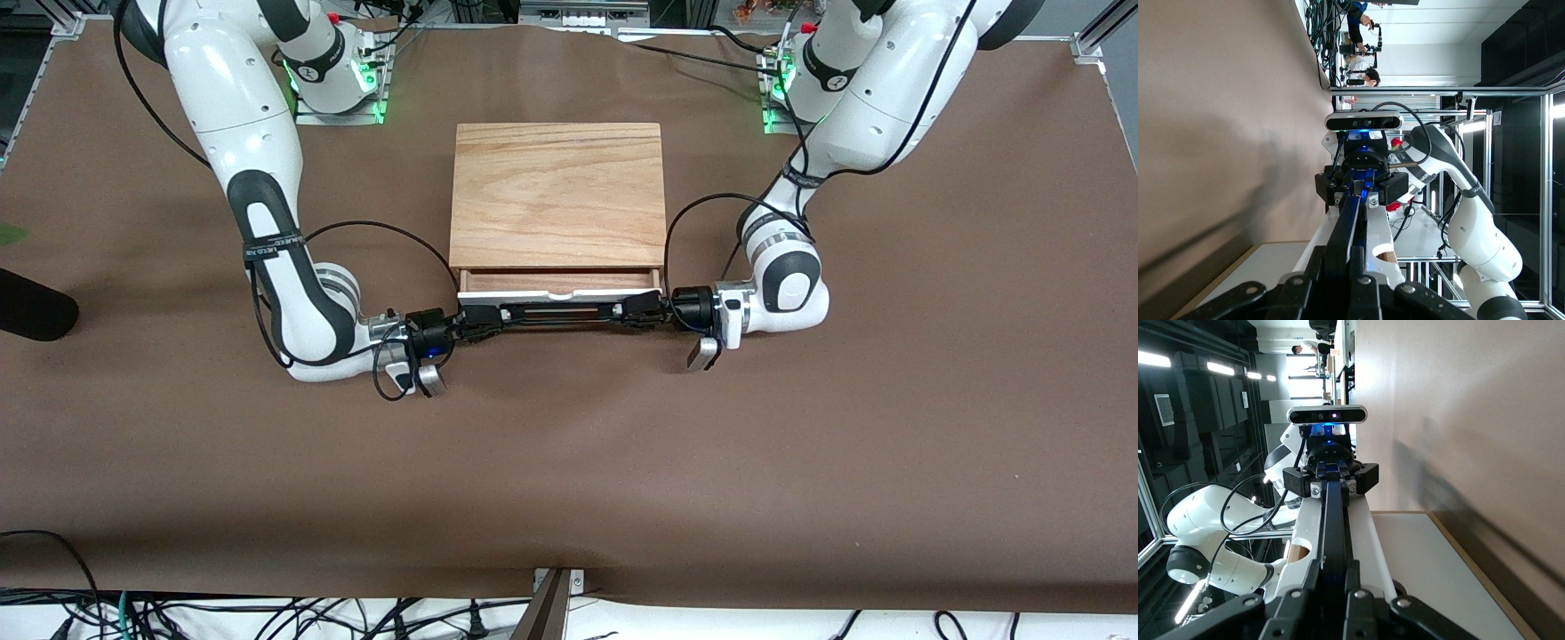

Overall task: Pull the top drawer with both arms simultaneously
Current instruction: 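Pull the handle outward with both grippers, sliding the drawer open, then keep pulling the handle with both grippers to open the drawer further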

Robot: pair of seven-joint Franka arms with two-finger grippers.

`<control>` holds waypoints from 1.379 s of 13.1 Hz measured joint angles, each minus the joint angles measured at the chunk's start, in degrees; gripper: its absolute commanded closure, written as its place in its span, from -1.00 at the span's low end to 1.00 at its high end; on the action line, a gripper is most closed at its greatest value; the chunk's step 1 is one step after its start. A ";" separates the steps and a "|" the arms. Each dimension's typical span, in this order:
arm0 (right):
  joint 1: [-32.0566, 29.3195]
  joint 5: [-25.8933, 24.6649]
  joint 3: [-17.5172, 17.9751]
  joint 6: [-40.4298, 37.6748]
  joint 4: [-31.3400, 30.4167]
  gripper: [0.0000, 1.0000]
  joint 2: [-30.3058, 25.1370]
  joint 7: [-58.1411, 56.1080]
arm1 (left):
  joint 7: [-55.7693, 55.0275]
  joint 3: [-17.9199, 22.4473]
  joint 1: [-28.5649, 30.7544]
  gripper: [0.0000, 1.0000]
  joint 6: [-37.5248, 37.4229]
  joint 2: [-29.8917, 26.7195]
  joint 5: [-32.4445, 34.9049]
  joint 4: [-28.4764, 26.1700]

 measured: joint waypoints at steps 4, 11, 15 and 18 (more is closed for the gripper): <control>-0.13 0.04 0.00 0.11 0.77 1.00 0.34 0.17 | -0.50 0.06 0.01 1.00 0.20 0.32 0.52 0.99; -0.35 0.39 0.03 0.41 2.48 1.00 1.01 0.17 | -1.65 0.05 0.13 1.00 1.54 0.43 2.11 2.96; -0.35 0.45 0.11 0.66 2.67 1.00 1.02 0.36 | -1.66 -0.02 0.31 1.00 1.50 0.53 2.18 3.14; -0.36 0.50 0.12 0.75 2.78 1.00 1.06 0.46 | -1.71 -0.05 0.37 1.00 1.49 0.64 2.24 3.32</control>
